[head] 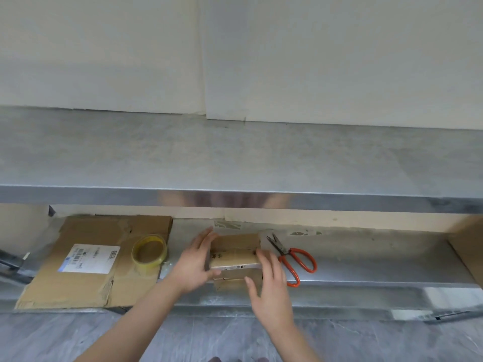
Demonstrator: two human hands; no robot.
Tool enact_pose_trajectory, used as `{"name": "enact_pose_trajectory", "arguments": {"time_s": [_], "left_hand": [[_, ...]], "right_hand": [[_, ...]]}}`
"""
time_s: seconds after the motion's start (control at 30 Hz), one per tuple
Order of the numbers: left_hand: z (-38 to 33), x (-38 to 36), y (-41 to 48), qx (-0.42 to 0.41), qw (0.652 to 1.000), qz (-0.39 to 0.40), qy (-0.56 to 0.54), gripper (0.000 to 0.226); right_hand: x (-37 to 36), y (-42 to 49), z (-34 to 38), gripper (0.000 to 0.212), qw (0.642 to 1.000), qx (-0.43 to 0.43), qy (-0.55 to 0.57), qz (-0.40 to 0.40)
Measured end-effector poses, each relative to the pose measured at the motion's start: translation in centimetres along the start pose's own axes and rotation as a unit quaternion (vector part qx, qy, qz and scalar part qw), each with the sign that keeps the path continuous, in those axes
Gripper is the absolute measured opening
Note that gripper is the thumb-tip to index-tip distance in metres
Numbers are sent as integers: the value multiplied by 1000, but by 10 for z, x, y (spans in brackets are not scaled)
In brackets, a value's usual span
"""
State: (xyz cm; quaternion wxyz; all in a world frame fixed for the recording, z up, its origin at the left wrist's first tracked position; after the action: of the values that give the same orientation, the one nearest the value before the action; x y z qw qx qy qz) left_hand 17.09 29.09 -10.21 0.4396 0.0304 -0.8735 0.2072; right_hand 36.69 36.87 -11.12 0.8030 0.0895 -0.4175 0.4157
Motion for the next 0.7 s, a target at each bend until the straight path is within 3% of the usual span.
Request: {"name": "enact_pose_trajectory", "arguments": {"time_s": [0.13, 0.27, 0.43, 0.53, 0.7], "left_hand": [[-1, 2, 7, -12, 998, 61, 21, 94], [-9, -12, -3, -29, 998, 51, -17, 109], [-3, -31, -30, -37, 990, 43, -131, 115], [-4, -29, -46, -51, 991, 16, -126, 91], [-1, -13, -52, -38, 981, -75, -176, 59]], "right_hand": [[-6, -23, 10, 48, 997, -13, -20, -79], [-29, -27, 19, 66, 998, -14, 65, -6], [-34, -28, 28, 87, 985, 8, 170, 30], [-33, -24, 34, 94, 980, 27, 191, 42], [-20, -6, 41, 76, 985, 20, 171, 22]]}}
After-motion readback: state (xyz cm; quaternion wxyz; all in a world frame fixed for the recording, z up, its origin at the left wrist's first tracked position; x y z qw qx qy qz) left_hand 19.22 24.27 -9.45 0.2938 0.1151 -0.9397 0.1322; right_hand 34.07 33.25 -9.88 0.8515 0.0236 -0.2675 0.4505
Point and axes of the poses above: each hand's wrist, its own y-axis towards the middle knuckle, its own x-axis out of the back of the hand, z = x × y, the point moved 6 cm from there along y, towards the middle knuckle, and after that the axes turned 15 degrees about z, right-handed, at the moved point
